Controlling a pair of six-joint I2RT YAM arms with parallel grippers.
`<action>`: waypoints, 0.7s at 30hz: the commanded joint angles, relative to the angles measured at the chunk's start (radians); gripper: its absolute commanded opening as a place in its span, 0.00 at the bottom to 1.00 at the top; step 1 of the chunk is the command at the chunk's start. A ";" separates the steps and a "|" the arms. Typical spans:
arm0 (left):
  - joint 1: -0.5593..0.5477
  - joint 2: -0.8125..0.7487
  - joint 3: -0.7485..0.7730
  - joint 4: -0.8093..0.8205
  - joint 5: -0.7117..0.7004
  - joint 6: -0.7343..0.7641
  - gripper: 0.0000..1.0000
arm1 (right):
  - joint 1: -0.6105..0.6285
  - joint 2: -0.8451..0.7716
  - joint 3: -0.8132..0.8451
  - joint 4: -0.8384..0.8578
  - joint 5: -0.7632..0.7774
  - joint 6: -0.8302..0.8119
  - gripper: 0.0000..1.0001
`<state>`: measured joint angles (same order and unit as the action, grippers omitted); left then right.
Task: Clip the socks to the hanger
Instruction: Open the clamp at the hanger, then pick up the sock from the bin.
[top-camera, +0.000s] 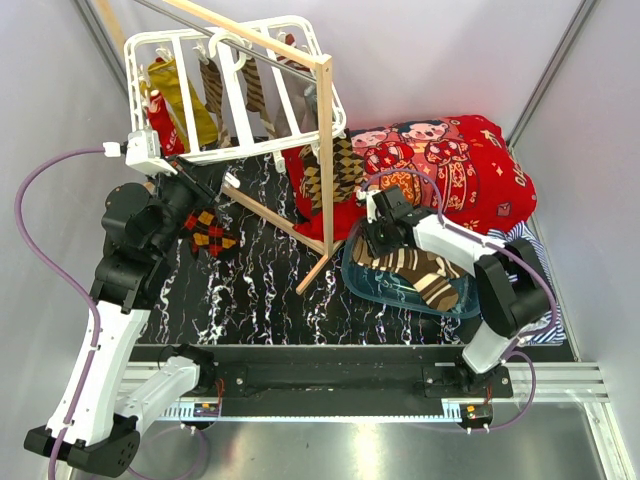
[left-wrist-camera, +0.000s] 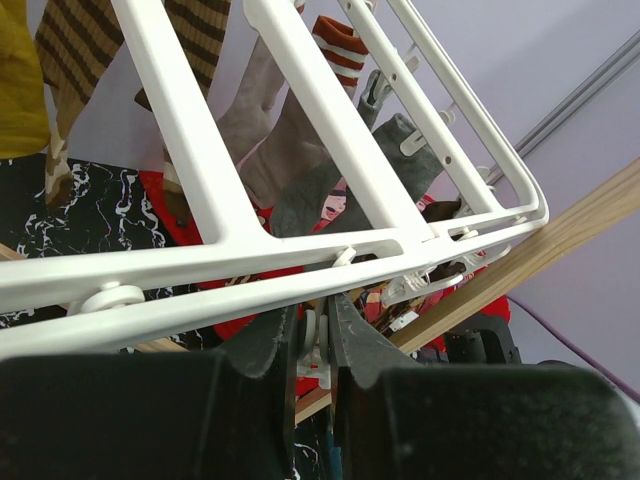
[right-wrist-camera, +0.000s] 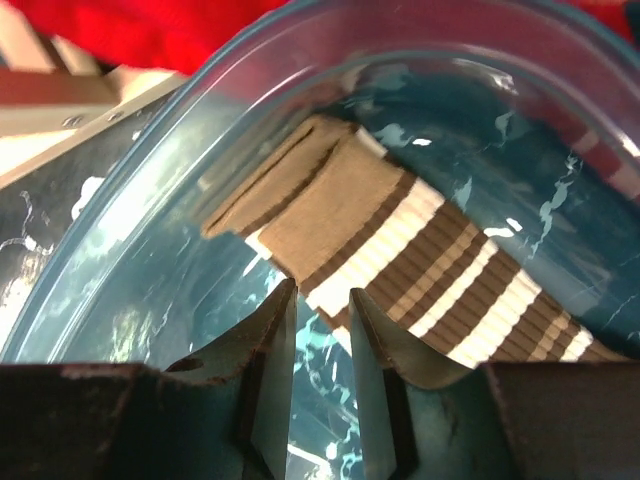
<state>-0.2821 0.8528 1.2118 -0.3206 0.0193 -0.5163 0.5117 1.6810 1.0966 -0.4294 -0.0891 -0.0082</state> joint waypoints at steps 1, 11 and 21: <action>0.006 0.009 0.040 -0.018 0.002 0.018 0.13 | -0.010 0.046 0.072 0.061 0.028 0.028 0.36; 0.006 0.014 0.040 -0.018 0.004 0.019 0.13 | -0.009 0.143 0.088 0.064 0.032 0.056 0.35; 0.006 0.015 0.042 -0.021 0.007 0.016 0.13 | -0.009 0.131 0.051 0.061 0.045 0.071 0.12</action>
<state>-0.2821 0.8616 1.2228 -0.3286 0.0200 -0.5163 0.5056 1.8301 1.1553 -0.3859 -0.0681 0.0505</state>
